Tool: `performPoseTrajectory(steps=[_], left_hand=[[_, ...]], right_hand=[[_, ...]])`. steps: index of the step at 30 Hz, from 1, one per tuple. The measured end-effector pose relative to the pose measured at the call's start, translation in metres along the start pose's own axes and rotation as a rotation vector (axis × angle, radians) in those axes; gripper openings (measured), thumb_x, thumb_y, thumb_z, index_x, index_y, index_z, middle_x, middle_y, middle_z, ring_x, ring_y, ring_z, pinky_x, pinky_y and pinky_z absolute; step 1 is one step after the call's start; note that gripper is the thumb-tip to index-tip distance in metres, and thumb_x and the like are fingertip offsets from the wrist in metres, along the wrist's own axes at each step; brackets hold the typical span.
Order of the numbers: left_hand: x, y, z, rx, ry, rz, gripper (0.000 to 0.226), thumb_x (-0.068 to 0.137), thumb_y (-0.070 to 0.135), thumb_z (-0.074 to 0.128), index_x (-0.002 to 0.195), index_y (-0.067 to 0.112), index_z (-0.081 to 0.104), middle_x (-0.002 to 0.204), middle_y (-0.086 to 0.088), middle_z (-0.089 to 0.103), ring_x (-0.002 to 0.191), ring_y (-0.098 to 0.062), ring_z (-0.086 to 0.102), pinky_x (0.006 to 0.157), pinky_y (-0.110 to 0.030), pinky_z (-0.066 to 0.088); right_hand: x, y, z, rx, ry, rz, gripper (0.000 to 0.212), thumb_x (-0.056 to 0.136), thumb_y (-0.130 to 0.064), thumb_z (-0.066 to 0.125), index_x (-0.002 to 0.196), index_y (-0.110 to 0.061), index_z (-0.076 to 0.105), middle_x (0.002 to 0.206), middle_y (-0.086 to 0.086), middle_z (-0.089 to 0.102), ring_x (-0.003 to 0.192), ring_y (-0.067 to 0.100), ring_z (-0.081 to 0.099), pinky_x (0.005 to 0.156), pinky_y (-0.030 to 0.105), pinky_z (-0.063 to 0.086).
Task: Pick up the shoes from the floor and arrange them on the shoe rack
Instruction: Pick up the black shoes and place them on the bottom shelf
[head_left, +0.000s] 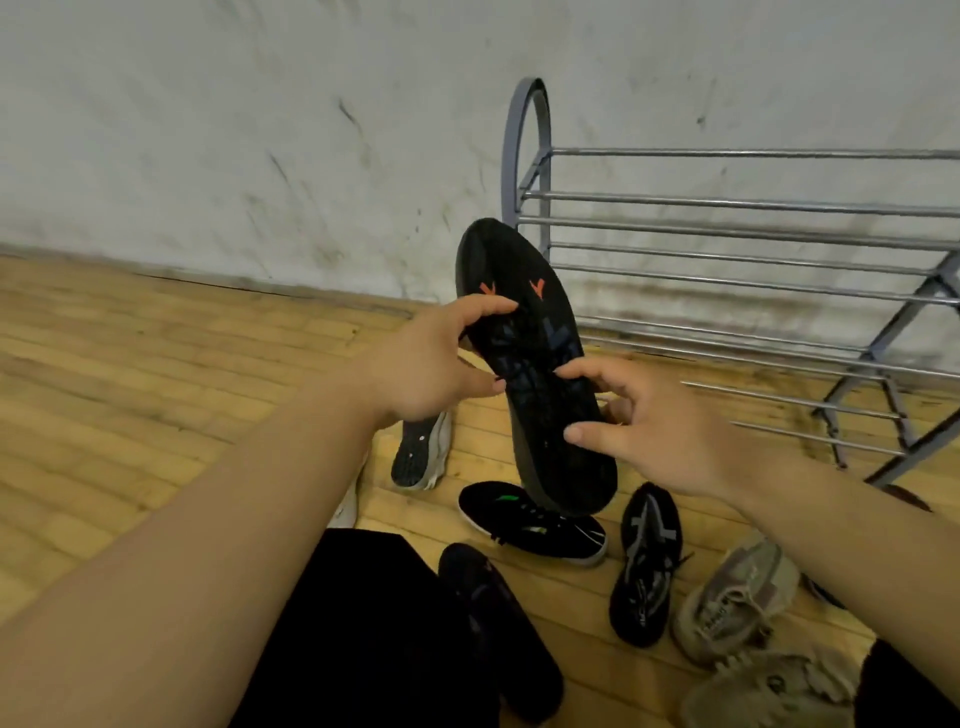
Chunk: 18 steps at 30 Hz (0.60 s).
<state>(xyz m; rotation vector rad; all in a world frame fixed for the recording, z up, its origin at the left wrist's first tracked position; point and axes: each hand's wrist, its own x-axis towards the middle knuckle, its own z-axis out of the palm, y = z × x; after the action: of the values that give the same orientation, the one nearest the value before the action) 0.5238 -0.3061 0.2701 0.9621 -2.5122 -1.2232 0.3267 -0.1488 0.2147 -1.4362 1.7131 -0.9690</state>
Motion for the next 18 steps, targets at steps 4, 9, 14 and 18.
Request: performPoseTrajectory(steps=[4,9,14,18], left_hand=[[-0.014,-0.031,-0.017,0.151,-0.231,-0.137,0.095,0.083,0.019,0.082,0.159,0.039,0.028,0.124,0.004,0.064,0.119,-0.009,0.06,0.107,-0.043,0.049],[-0.01,-0.048,-0.012,0.304,-0.607,-0.313,0.092,0.091,0.034,0.076,0.16,0.045,0.016,0.145,0.002,0.053,0.134,-0.016,0.05,0.11,-0.035,0.039],[0.002,-0.13,0.003,0.264,-0.628,-0.378,0.072,0.091,0.041,0.075,0.152,0.046,0.037,0.142,0.002,0.052,0.123,-0.01,0.051,0.1,-0.027,0.039],[0.007,-0.238,0.062,0.15,-0.55,-0.477,0.072,0.09,0.04,0.077,0.152,0.044,0.042,0.144,-0.001,0.05,0.122,-0.014,0.055,0.104,-0.034,0.048]], right_hand=[[0.013,0.009,0.02,-0.048,-0.13,0.004,0.054,0.088,-0.03,0.079,0.132,-0.05,0.057,0.133,-0.03,0.058,0.127,-0.008,0.052,0.109,0.031,0.045],[0.013,0.044,0.033,-0.204,-0.244,0.143,0.052,0.084,-0.038,0.082,0.124,-0.059,0.057,0.122,-0.036,0.054,0.112,-0.008,0.055,0.095,0.021,0.047],[0.022,0.098,0.054,-0.311,-0.399,0.315,0.055,0.089,-0.036,0.078,0.135,-0.052,0.053,0.123,-0.025,0.051,0.116,0.002,0.052,0.092,0.021,0.041],[0.051,0.147,0.086,-0.366,-0.408,0.353,0.055,0.091,-0.032,0.075,0.136,-0.054,0.052,0.146,-0.019,0.051,0.129,0.008,0.051,0.097,0.024,0.044]])
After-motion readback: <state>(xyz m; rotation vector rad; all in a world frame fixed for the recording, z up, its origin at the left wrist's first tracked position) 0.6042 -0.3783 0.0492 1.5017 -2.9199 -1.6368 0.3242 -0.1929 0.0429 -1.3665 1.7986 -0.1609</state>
